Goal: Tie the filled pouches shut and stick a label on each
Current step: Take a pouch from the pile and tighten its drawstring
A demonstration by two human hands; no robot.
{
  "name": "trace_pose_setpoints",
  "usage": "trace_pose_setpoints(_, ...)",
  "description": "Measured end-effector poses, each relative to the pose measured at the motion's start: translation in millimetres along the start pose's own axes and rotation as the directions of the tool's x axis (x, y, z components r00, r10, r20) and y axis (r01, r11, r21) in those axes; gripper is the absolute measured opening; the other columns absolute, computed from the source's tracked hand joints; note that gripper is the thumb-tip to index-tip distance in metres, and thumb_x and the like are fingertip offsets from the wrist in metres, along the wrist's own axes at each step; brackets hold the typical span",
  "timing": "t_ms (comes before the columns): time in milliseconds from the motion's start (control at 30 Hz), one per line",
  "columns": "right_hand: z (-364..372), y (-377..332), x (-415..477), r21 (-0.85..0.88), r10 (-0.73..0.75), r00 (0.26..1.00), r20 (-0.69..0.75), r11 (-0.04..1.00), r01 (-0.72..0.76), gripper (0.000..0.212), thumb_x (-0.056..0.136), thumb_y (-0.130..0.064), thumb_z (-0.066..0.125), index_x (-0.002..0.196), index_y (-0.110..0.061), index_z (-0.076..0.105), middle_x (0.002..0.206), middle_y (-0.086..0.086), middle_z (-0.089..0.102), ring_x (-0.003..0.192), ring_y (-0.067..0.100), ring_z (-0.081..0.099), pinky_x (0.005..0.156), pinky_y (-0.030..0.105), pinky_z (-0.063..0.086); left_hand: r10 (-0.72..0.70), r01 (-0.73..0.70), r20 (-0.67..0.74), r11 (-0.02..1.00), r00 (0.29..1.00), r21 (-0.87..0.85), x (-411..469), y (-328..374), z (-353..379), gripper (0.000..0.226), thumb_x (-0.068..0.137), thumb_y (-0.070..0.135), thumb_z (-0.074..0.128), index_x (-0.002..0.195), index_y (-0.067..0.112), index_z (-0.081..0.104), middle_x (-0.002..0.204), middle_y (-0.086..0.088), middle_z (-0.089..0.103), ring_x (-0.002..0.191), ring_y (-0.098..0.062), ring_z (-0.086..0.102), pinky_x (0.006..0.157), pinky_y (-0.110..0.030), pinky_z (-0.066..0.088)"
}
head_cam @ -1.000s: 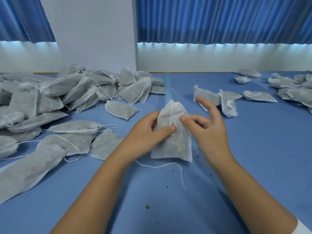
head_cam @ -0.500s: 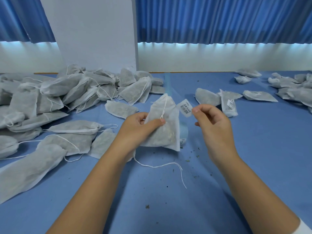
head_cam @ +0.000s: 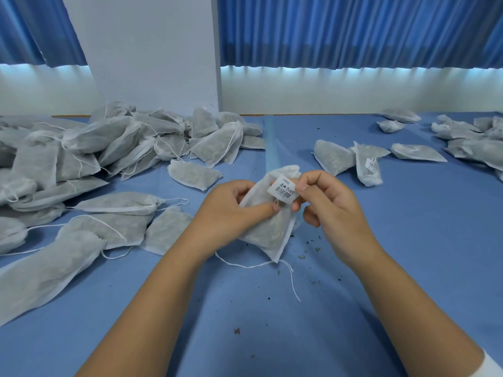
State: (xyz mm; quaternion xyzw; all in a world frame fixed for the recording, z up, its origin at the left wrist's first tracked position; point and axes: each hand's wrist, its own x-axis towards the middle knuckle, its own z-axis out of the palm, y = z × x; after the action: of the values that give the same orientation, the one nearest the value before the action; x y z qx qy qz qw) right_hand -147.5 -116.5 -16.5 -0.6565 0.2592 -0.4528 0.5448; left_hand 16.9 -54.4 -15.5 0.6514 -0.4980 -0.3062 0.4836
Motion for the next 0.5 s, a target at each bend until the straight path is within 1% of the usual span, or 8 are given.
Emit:
trace_pose_setpoints(67,-1.0,1.1,1.4,-0.013,0.014,0.999,-0.031,1.000,-0.014,0.024,0.093,-0.013,0.057,0.073,-0.025,0.061,0.066,-0.001,0.061,0.063,0.015,0.046,0.047,0.014,0.033,0.001,-0.002,0.019,1.000,1.000,0.007,-0.7,0.8,-0.5,0.022,0.079,0.023,0.082,0.098,0.016,0.074,0.093,-0.003,0.075,0.087,-0.019,0.071,0.076,-0.033,0.054)
trace_pose_setpoints(133,-1.2,0.8,2.1,-0.005,0.028,0.999,-0.037,1.000,-0.028,0.026,0.092,-0.015,0.059,0.070,-0.028,0.063,0.068,-0.003,0.063,0.063,0.014,0.046,0.047,0.014,0.033,0.000,0.000,0.037,1.000,0.999,-0.002,-0.8,1.2,-0.9,0.022,0.080,0.022,0.081,0.100,0.015,0.074,0.095,-0.004,0.075,0.086,-0.019,0.070,0.076,-0.032,0.053)
trace_pose_setpoints(167,-1.2,0.1,2.3,0.005,0.033,0.999,-0.034,0.999,-0.033,0.023,0.088,-0.017,0.060,0.069,-0.029,0.064,0.071,-0.005,0.066,0.063,0.010,0.049,0.047,0.013,0.034,-0.002,0.003,0.043,1.000,0.999,-0.008,-0.8,1.1,-1.1,0.022,0.080,0.022,0.081,0.100,0.015,0.074,0.096,-0.004,0.076,0.087,-0.021,0.071,0.077,-0.034,0.054)
trace_pose_setpoints(233,-1.4,-1.5,2.6,0.020,0.051,0.998,-0.028,0.999,-0.050,0.016,0.081,-0.022,0.062,0.067,-0.028,0.066,0.085,-0.009,0.072,0.068,0.005,0.055,0.049,0.012,0.036,-0.005,0.006,0.047,1.000,0.999,-0.024,-0.8,1.0,-1.2,0.022,0.080,0.021,0.081,0.100,0.015,0.074,0.096,-0.004,0.076,0.090,-0.022,0.071,0.078,-0.034,0.054)
trace_pose_setpoints(267,-1.5,-2.4,2.6,0.020,0.060,0.998,-0.027,0.998,-0.060,0.014,0.079,-0.023,0.063,0.067,-0.028,0.068,0.091,-0.010,0.074,0.071,0.004,0.057,0.051,0.012,0.037,-0.005,0.007,0.046,0.999,0.999,-0.036,-0.7,0.6,-1.5,0.022,0.080,0.021,0.081,0.100,0.015,0.074,0.096,-0.004,0.076,0.090,-0.022,0.071,0.078,-0.033,0.054)
trace_pose_setpoints(300,-1.7,-2.8,2.8,0.017,0.067,0.997,-0.029,0.998,-0.066,0.013,0.078,-0.024,0.065,0.066,-0.028,0.069,0.094,-0.011,0.073,0.072,0.004,0.057,0.052,0.012,0.037,-0.004,0.006,0.044,0.999,0.999,-0.048,-0.5,0.0,-2.1,0.022,0.079,0.021,0.081,0.100,0.015,0.074,0.095,-0.003,0.076,0.089,-0.021,0.071,0.077,-0.032,0.054)
trace_pose_setpoints(400,-3.6,-2.3,3.7,0.001,0.088,0.995,-0.056,0.996,-0.088,0.021,0.084,-0.017,0.070,0.066,-0.027,0.071,0.087,-0.011,0.067,0.065,0.004,0.050,0.055,0.013,0.037,0.001,0.003,0.050,0.998,0.999,-0.062,-0.1,-1.2,-3.4,0.024,0.078,0.023,0.082,0.100,0.017,0.074,0.093,0.001,0.077,0.088,-0.016,0.072,0.074,-0.025,0.053)
trace_pose_setpoints(500,-5.0,-1.5,3.9,-0.030,0.132,0.989,-0.063,0.991,-0.134,0.021,0.087,-0.016,0.067,0.069,-0.025,0.072,0.093,-0.004,0.067,0.073,0.007,0.052,0.062,0.017,0.039,0.011,-0.006,0.086,0.998,0.996,-0.064,-0.5,-1.3,-3.9,0.026,0.078,0.024,0.084,0.102,0.020,0.074,0.093,0.004,0.077,0.088,-0.013,0.073,0.074,-0.024,0.054)
